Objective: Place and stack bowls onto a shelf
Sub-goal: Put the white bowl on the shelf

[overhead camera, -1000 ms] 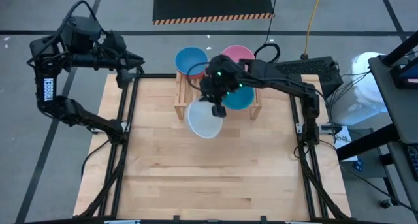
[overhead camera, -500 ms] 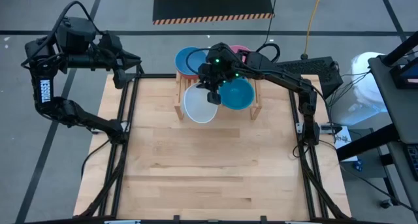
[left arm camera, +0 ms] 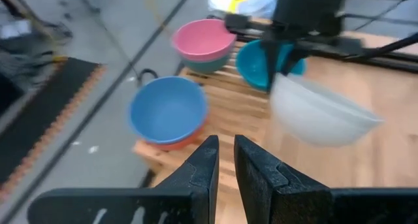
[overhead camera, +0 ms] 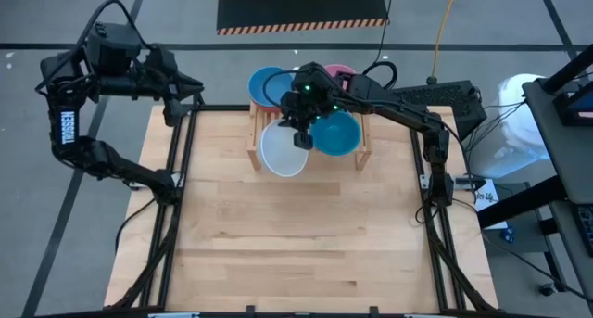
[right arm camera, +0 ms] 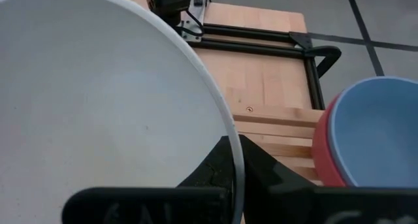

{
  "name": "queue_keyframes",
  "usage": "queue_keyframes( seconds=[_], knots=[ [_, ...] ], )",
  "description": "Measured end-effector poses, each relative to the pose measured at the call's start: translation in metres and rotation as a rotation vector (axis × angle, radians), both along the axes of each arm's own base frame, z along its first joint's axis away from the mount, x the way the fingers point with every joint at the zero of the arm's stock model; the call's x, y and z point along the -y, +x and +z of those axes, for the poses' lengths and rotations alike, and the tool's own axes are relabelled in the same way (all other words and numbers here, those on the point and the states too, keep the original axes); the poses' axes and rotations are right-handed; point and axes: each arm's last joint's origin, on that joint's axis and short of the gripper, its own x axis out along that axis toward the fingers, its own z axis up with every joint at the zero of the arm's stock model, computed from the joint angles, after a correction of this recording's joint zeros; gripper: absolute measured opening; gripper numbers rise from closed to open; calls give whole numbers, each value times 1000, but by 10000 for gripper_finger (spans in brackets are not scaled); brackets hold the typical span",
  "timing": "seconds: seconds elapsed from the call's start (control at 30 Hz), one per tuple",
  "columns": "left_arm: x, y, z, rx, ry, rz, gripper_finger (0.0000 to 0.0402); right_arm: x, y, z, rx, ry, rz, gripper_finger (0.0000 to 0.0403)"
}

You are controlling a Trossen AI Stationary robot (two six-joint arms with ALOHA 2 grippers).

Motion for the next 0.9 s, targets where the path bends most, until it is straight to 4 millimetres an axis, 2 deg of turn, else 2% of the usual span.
queue_keyframes(
  seconds=[0.13,0.27,0.47,0.73,0.9],
  knots=[
    [1,7,-1,30,-76,-120,56,0,0,0,0,-1,-1,0],
    [4,20,-4,7,-80,-208,56,0,0,0,-1,-1,-1,0],
    [26,38,-13,-89,102,-526,56,0,0,0,-3,2,0,0],
    [49,77,-39,-347,374,-645,56,-1,-4,-5,-60,20,3,0],
    [58,106,-55,-456,457,-761,56,-3,-8,-8,-108,56,24,0]
  ],
)
